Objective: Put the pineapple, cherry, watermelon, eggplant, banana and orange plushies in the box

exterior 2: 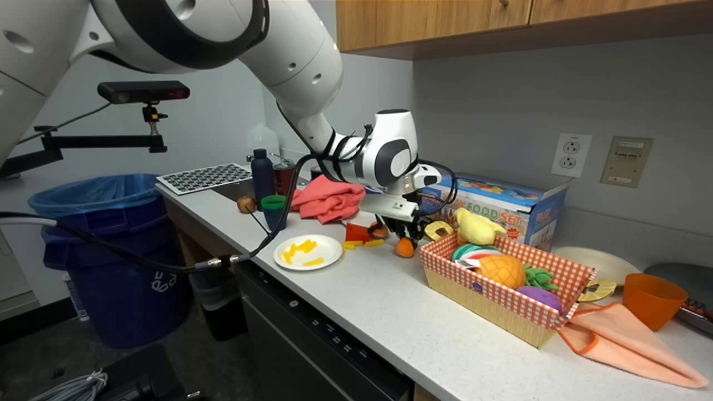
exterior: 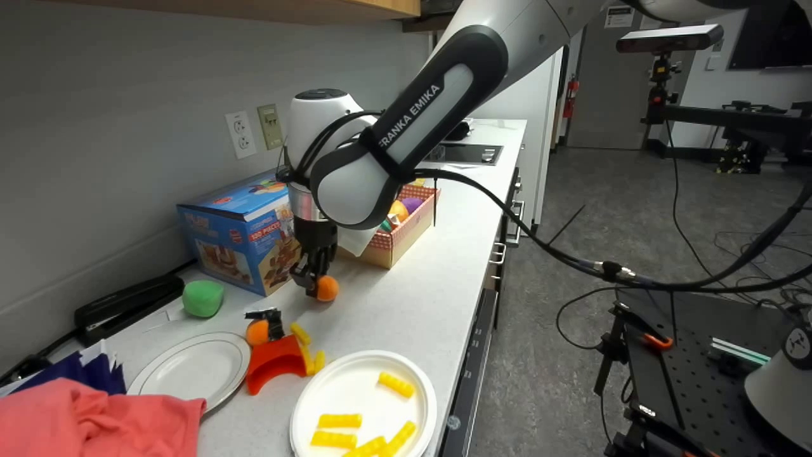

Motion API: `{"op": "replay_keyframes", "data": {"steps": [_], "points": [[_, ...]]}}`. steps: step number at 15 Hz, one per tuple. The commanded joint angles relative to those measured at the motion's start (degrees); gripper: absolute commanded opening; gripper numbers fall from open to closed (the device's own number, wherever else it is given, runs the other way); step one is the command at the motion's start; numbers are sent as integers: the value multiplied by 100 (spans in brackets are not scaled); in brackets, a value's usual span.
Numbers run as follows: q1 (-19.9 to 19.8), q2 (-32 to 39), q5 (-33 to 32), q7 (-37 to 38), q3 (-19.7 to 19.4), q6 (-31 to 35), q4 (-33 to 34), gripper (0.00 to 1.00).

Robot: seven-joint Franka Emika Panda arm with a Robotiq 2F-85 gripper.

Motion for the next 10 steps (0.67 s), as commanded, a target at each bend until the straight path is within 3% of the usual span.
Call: {"op": "replay_keyframes", "data": {"steps": [1,10], "points": [[95,-309,18,34,-43,-46,-150,2],[242,-2047,-633,437,-476,615,-1672,4]]}}
